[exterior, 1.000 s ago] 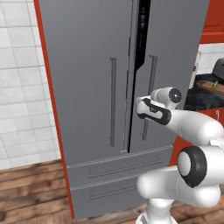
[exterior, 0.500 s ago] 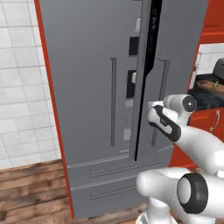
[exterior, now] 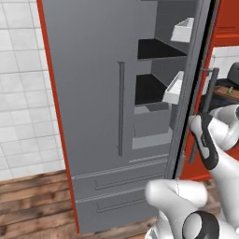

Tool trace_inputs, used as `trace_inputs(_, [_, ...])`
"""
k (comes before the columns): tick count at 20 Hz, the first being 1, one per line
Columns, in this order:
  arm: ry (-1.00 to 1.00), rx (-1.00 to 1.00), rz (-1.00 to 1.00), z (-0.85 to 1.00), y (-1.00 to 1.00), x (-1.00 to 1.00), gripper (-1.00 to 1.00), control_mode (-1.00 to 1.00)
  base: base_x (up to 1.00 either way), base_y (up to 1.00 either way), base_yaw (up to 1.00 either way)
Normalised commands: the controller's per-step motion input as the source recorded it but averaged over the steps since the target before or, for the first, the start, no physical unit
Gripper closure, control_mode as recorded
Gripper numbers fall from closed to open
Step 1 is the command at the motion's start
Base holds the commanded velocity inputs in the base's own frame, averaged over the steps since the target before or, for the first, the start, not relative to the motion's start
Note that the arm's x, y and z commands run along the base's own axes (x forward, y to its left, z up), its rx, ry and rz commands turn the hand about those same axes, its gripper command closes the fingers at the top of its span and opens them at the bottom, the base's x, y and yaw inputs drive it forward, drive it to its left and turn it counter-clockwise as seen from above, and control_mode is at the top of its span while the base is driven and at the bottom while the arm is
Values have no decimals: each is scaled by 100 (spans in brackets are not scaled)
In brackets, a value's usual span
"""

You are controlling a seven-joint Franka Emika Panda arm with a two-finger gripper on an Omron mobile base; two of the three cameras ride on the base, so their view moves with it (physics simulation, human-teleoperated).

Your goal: Retrieve a lemon from the fridge and place it on the cutting board with the fish.

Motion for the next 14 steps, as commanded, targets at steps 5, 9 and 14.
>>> trace_inputs(5, [24,2,0,14,-99,-54,100,-100,0,0,0])
trace_inputs(9, [6,3,0,1,-62,-15,100,-100,0,0,0])
trace_inputs(14, [-3,5,0,2,-41,-36,100,-100,0,0,0])
